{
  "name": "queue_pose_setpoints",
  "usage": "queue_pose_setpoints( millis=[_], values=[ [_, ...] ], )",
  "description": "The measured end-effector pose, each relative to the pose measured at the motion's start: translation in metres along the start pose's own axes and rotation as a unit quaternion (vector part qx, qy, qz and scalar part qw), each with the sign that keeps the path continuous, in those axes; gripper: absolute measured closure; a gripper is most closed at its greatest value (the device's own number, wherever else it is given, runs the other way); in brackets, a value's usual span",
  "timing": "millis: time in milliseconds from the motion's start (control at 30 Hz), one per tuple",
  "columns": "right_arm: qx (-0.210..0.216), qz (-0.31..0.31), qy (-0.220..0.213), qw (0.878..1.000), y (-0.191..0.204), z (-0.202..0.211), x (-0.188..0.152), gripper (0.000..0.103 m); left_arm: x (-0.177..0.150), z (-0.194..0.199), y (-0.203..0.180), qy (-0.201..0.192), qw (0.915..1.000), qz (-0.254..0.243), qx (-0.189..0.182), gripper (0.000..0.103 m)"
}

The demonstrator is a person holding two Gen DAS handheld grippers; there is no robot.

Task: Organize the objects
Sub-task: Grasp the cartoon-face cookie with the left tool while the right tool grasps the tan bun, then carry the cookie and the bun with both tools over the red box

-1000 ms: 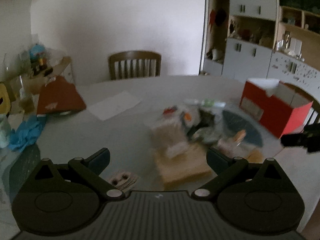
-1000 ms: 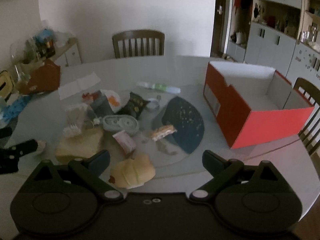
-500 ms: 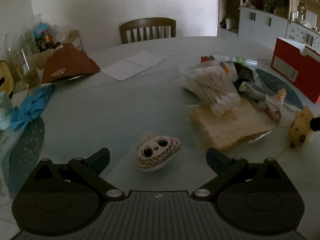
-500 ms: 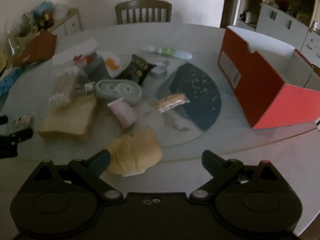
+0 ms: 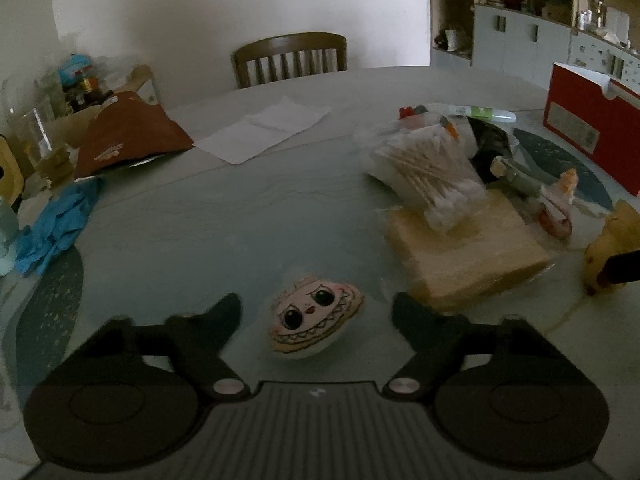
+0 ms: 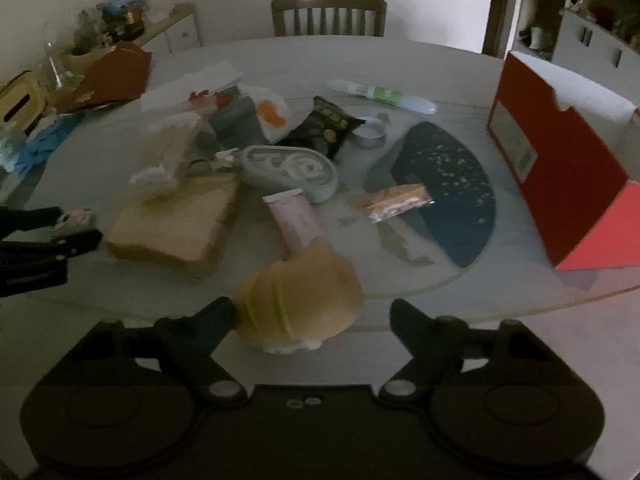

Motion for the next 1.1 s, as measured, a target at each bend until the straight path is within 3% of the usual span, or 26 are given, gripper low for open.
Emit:
queue_pose_setpoints(
  millis=[100,200,467,733,1100],
  values=[
    [0.019,0.006,0.001,1.0,0.007,0.002,-0.001,0.036,0.0,0.0,-0.004,0.003,0.9999,0.004,-0.014,0.044],
    [0.025,0.011,-0.006,1.0,0.01,0.006,0.001,0.043,0.0,0.002,-0.007,0.004,0.9996,0.006,-0.028,0.057],
    [0.034,0.003,-0.015,0.999,-0.002,0.016,0.001,0.047,0.0,0.011,-0.015,-0.003,0.9997,0.014,-0.018,0.059],
    [0.044,-0.033,-0.021,0.998,-0.048,0.038,0.006,0.047,0.012,0.038,-0.038,-0.009,0.9996,0.023,-0.013,0.059],
    [0.066,-0.031,-0.055,0.996,-0.133,0.068,0.039,0.047,0.08,0.042,-0.143,-0.041,0.9977,-0.007,-0.054,0.059]
  ],
)
Point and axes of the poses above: each gripper's, at about its wrist camera, not at the fingertips, and z roughly against the way its jaws point, y to its left, x to its top, the point moved 10 cm from there along -z, roughly the way its jaws point, and after that the axes turned 14 degrees about -x, right-handed, at the moved point
